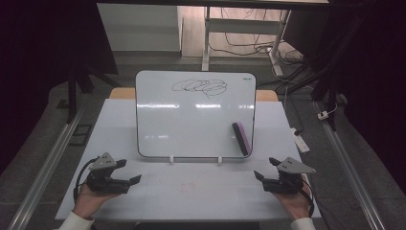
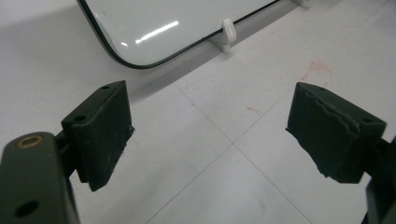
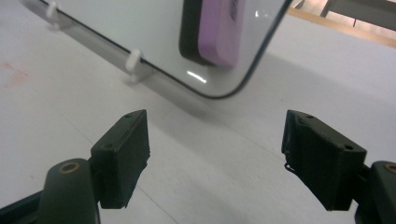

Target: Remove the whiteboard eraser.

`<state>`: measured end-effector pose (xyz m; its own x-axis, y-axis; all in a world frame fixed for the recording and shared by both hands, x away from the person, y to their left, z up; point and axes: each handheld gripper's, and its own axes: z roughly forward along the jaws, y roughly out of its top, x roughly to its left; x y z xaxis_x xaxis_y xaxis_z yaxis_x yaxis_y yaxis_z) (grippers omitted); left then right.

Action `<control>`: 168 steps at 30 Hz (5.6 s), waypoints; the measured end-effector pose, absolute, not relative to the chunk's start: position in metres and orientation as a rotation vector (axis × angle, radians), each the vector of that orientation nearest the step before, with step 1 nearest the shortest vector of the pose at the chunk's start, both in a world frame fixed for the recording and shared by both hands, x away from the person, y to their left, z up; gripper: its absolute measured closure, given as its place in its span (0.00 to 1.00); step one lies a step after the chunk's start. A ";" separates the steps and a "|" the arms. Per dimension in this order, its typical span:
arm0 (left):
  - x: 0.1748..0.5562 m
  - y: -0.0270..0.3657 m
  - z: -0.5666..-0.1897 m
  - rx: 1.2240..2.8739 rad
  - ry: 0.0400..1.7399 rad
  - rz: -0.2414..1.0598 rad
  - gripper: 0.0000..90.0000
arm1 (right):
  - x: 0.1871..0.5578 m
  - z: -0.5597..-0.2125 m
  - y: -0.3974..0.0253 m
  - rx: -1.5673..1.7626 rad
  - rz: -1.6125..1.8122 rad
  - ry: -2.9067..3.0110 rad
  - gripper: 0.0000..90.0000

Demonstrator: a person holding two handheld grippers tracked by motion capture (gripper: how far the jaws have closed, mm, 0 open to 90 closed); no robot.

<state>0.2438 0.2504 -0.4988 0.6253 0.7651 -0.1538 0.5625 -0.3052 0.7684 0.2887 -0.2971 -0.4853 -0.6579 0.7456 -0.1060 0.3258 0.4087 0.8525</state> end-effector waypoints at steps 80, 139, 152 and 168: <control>0.244 0.253 -0.497 1.928 1.105 0.240 0.18 | 0.287 -0.445 -0.214 0.888 1.111 2.100 0.73; 0.294 0.132 -0.447 1.954 0.822 -0.025 0.21 | 0.251 -0.481 -0.126 0.564 1.112 2.309 0.73; 0.311 0.110 -0.457 2.014 0.783 -0.126 0.30 | 0.245 -0.481 -0.123 0.500 1.095 2.277 0.73; 0.310 0.110 -0.461 2.077 0.738 -0.116 0.42 | 0.250 -0.482 -0.125 0.507 1.174 2.336 0.48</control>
